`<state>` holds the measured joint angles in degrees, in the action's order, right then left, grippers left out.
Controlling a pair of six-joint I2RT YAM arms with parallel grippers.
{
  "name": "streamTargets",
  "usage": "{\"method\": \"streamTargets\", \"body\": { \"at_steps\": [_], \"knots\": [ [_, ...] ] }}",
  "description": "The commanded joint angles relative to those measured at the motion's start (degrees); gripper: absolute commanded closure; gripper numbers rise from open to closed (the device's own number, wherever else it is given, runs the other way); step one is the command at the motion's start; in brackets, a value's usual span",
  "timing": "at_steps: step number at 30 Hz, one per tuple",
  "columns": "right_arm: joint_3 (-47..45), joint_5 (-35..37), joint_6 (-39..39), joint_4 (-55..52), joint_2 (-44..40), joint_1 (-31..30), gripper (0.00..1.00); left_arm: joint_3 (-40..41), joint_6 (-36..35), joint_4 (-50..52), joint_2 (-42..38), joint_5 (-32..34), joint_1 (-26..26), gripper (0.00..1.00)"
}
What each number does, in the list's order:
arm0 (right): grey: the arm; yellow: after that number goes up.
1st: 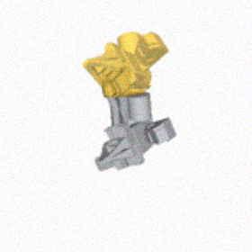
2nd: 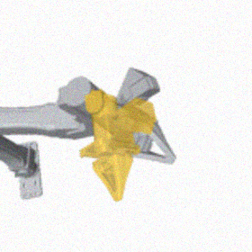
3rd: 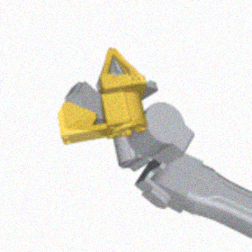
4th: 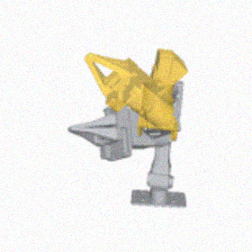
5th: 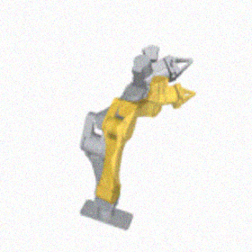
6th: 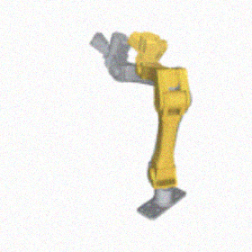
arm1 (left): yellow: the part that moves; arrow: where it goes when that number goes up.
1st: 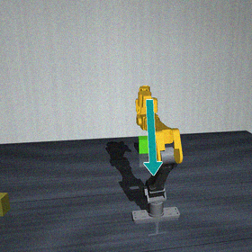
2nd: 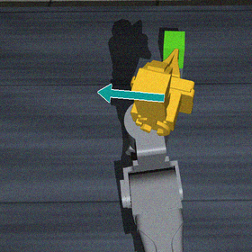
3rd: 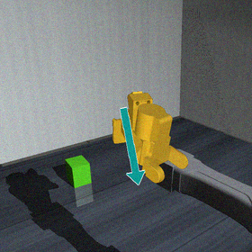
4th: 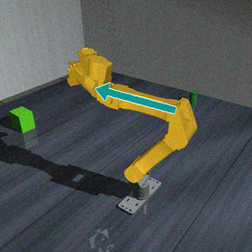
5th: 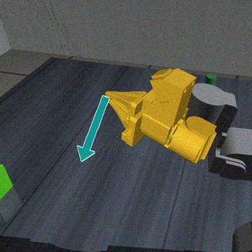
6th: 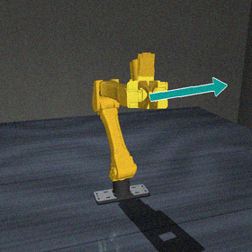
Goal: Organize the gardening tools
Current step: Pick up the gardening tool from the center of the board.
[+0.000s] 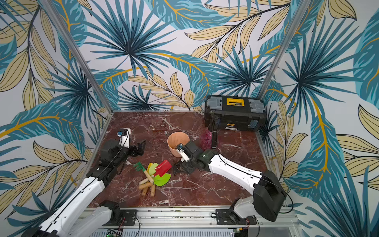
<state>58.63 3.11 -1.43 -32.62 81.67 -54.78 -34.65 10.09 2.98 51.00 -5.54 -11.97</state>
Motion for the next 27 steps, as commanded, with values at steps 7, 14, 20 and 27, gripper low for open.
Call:
{"method": "streamTargets", "body": {
  "at_steps": [7, 14, 20, 27],
  "knots": [
    [-6.9, -0.8, 14.6, 16.2, 4.0, -4.0, 0.39, -0.7, 0.8, 1.4, -1.6, 0.6, -0.2, 0.0],
    [-7.7, 3.5, 14.7, 19.0, 10.1, -5.9, 0.44, -0.2, 0.9, 1.0, -1.8, 1.0, -0.2, 0.0],
    [-7.9, 9.2, 14.6, 22.6, 14.6, -6.2, 0.5, -0.3, 0.8, 1.4, -2.0, 0.9, -0.2, 0.0],
    [-8.1, 5.2, 15.3, 25.1, 18.6, -6.1, 0.53, -0.3, 0.5, 1.6, -2.2, 1.0, -0.2, 0.0]
  ]
}}
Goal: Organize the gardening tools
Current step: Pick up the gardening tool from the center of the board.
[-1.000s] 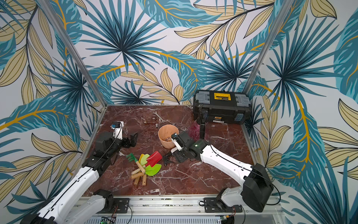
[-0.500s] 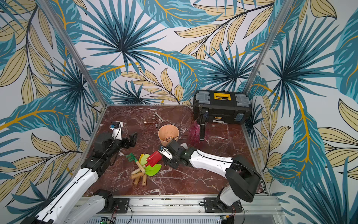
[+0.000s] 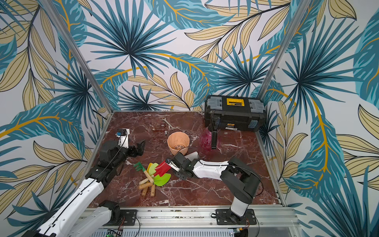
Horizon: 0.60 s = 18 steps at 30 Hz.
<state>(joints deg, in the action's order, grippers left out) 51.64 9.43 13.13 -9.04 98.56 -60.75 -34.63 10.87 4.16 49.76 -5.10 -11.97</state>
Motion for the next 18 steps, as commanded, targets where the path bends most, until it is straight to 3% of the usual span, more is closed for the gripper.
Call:
{"method": "streamTargets", "body": {
  "at_steps": [1, 18],
  "knots": [
    [-1.1, -1.3, 0.8, 1.7, 2.1, -0.2, 0.54, -0.3, -0.3, 0.4, -0.9, 0.7, -0.2, 0.0],
    [-1.7, -4.4, -0.6, 0.9, -0.7, -0.2, 0.9, -1.0, 0.0, 1.1, -1.0, 0.5, -0.2, 0.0]
  ]
}}
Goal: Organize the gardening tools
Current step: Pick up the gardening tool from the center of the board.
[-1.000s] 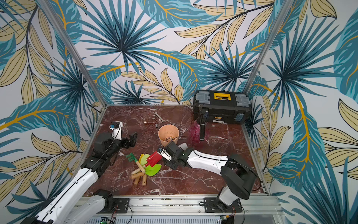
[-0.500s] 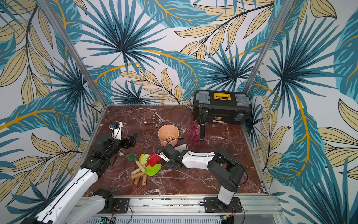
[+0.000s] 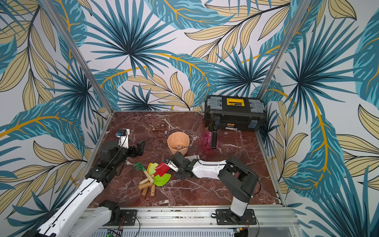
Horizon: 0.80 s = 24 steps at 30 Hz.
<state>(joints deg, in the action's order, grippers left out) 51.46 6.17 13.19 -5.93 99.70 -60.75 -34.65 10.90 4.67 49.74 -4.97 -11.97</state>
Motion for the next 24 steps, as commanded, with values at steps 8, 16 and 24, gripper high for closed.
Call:
{"method": "streamTargets", "body": {
  "at_steps": [8, 16, 24],
  "knots": [
    [-1.4, -0.4, -3.2, -5.5, -7.6, -0.1, 0.96, -1.9, 0.9, 1.6, -0.9, 0.0, -0.2, 0.0],
    [0.3, -9.5, -8.1, -8.7, -17.0, 1.0, 0.96, -7.5, 7.2, 7.7, -0.7, -4.4, -0.2, 0.0],
    [-1.4, -19.1, -10.1, -0.5, -26.0, 1.0, 0.95, -11.0, 18.3, 14.1, -0.3, -16.7, -0.2, 0.0]
  ]
}}
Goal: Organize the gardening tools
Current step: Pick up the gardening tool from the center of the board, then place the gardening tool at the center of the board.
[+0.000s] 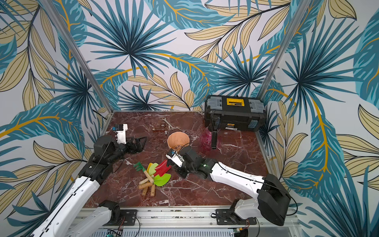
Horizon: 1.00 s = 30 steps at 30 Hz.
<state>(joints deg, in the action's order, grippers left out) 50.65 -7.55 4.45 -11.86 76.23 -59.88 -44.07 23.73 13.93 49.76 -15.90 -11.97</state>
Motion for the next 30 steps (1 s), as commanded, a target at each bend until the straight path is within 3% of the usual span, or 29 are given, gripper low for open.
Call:
{"method": "streamTargets", "body": {
  "at_steps": [1, 8, 13, 18, 24, 30],
  "knots": [
    [-0.9, -7.4, -1.8, 7.0, -3.4, 0.1, 0.95, -1.9, 6.1, 5.9, -0.5, -6.4, -0.2, 0.0],
    [-2.2, -18.4, -7.0, 15.7, -6.8, 1.2, 0.95, -2.6, 6.8, 9.2, -3.6, -9.9, -0.2, 0.0],
    [-2.9, -24.1, -10.1, 19.6, -7.2, 3.2, 0.95, -2.4, 10.5, 7.8, -4.0, -16.6, -0.3, 0.0],
    [-4.3, -31.1, -12.5, 26.5, -7.7, 4.8, 0.95, -4.0, 12.9, 9.4, -4.5, -18.0, -0.3, 0.0],
    [-6.0, -36.0, -17.0, 40.9, -5.8, 5.9, 0.95, -8.9, 10.3, 16.1, -5.2, -13.6, -0.3, 0.0],
    [-0.1, -34.7, -22.5, 52.7, 4.4, 6.2, 0.95, -9.6, 8.9, 18.1, -9.5, -8.6, -0.3, 0.0]
  ]
}}
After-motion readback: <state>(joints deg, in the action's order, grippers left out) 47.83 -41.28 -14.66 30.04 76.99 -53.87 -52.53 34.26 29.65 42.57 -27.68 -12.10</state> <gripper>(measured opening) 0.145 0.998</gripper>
